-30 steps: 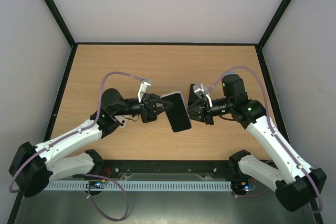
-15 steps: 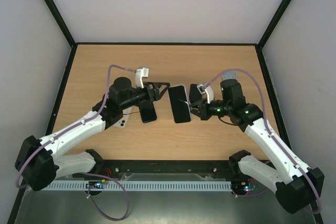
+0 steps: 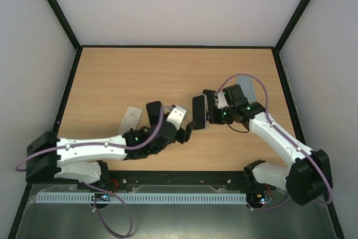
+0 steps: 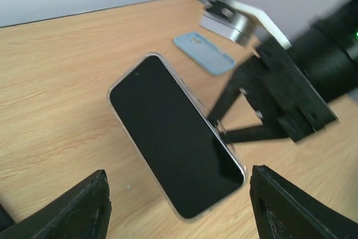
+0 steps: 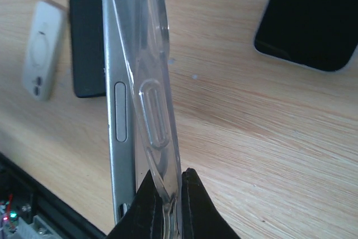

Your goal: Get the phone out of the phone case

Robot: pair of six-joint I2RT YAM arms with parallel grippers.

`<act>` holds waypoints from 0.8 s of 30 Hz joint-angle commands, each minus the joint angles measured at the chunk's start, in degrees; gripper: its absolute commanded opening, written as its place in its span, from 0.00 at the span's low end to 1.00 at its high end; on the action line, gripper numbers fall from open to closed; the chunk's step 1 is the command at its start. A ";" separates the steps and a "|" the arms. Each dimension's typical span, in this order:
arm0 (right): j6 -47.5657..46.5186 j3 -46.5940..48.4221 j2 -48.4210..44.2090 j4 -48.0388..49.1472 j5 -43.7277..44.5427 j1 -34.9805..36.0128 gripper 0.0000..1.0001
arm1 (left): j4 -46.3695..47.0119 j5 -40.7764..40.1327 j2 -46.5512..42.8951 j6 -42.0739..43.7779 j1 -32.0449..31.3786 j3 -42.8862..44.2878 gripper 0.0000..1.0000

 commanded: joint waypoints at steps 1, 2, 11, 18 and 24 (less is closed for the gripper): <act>1.71 2.53 3.66 -0.97 2.23 -0.13 0.02 | 4.59 -13.97 4.59 10.68 -6.12 -1.72 0.69; 1.86 2.68 4.34 -0.90 2.28 -0.14 0.02 | 5.60 -14.42 5.94 11.81 -7.03 -1.43 0.70; 1.98 3.35 6.22 -0.51 3.06 -0.14 0.02 | 8.03 -17.03 19.54 13.89 -8.59 4.21 0.72; 2.16 3.29 6.14 -0.23 2.38 -0.14 0.02 | 9.01 -16.48 24.05 15.71 -8.57 7.27 0.72; 2.25 3.04 5.75 -0.18 1.89 -0.22 0.02 | 8.06 -15.43 26.82 15.87 -8.53 9.01 0.71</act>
